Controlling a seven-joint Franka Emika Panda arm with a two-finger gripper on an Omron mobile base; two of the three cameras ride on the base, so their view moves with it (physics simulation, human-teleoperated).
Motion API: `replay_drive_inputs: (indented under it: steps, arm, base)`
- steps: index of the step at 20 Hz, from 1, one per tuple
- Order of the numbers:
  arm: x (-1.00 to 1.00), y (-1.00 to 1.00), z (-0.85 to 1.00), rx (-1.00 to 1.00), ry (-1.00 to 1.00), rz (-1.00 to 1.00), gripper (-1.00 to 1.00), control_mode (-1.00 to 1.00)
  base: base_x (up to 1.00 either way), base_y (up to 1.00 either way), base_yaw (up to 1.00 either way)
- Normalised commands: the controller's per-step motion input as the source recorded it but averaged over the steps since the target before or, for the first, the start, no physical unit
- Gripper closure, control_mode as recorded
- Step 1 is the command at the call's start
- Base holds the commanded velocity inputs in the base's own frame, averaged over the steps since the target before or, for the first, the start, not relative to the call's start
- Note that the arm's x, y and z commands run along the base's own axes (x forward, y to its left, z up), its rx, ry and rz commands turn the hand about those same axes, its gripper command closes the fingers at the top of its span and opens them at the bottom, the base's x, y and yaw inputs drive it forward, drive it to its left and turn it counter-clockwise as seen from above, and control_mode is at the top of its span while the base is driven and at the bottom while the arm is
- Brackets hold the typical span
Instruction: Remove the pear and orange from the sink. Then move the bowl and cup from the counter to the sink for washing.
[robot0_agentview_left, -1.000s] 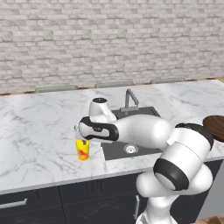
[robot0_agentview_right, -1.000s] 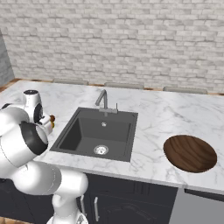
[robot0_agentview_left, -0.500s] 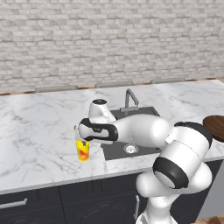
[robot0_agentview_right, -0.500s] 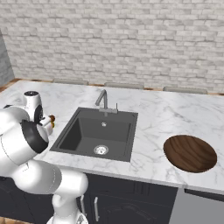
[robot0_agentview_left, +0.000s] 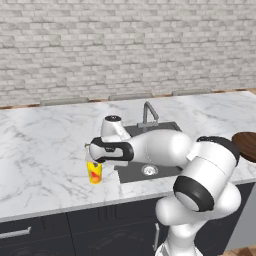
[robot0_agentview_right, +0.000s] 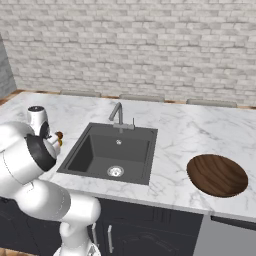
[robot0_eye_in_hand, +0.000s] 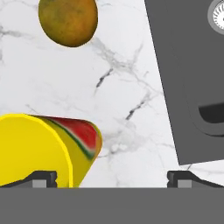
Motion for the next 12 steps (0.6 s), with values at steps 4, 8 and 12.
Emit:
replay_drive_inputs:
  steps: [4,8,12]
  arm:
    - [0.0,0.02,-0.11,0.0,0.0,0.0,-1.0,-1.0]
    - [0.0,0.03,-0.13,0.0,0.0,0.0,1.0,-1.0]
    - [0.01,0.0,-0.09,0.0,0.0,0.0,1.0,-1.0]
  base:
    - [0.0,0.0,0.0]
    - [0.0,0.0,0.0]
    - [0.0,0.0,0.0]
